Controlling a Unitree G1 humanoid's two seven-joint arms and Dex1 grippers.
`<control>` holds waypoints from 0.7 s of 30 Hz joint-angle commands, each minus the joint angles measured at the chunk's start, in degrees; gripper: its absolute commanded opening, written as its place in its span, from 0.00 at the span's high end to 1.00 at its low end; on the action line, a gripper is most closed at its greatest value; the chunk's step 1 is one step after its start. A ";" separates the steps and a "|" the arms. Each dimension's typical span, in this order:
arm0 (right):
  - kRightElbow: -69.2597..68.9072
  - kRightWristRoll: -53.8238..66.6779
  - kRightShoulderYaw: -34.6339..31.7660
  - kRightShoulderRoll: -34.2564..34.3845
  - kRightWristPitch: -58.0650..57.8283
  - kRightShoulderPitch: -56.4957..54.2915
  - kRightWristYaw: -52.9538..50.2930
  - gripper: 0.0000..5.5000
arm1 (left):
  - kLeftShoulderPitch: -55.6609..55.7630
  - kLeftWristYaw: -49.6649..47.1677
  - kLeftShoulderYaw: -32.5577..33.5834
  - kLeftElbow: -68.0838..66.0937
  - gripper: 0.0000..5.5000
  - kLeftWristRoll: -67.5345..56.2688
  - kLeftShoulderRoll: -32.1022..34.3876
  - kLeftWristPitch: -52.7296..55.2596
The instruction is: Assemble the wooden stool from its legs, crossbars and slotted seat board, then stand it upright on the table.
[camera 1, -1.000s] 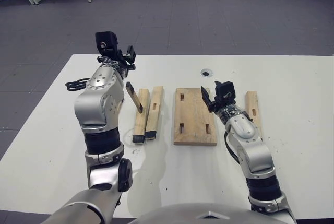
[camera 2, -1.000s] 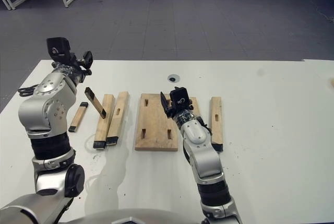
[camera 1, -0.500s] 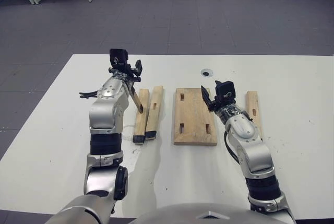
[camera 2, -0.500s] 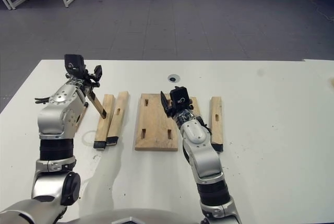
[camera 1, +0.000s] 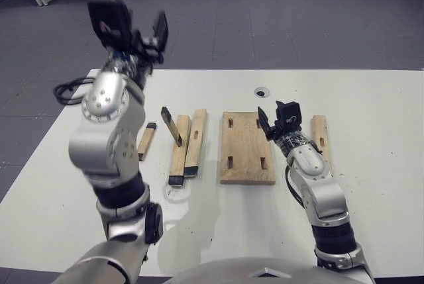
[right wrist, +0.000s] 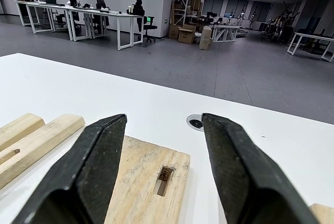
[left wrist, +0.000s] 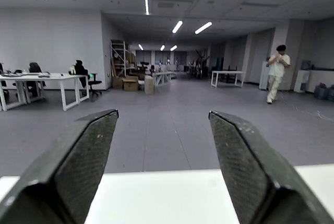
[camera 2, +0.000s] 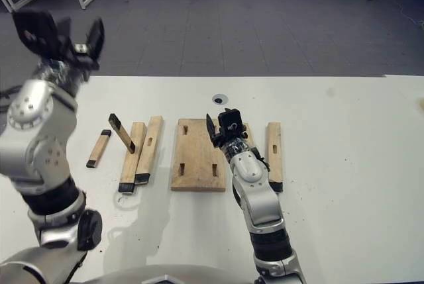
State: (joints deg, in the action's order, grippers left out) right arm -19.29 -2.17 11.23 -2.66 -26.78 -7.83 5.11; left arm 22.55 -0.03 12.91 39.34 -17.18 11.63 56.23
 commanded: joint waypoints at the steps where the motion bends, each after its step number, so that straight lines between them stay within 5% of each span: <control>1: -2.65 -0.36 -1.58 -1.09 -0.81 2.39 -0.28 0.52 | -30.92 1.08 -1.19 18.37 0.31 -0.86 -0.56 3.88; 7: -2.67 -0.26 -1.24 -2.20 -1.03 4.24 0.84 0.52 | -51.49 3.36 -4.07 19.14 0.19 -2.65 0.22 3.44; 14: -2.70 -0.08 -1.01 -2.68 -1.87 3.34 1.82 0.52 | -54.46 6.52 -9.48 7.89 0.19 0.81 5.15 0.35; 21: -3.20 0.11 -0.62 -2.35 -3.24 2.16 2.28 0.52 | -47.52 3.71 -12.85 -11.07 0.19 5.12 0.21 -8.21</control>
State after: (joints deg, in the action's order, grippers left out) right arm -21.93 -2.14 10.38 -5.05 -28.62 -4.09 6.92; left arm -25.49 5.23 0.35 34.89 -12.57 13.68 45.70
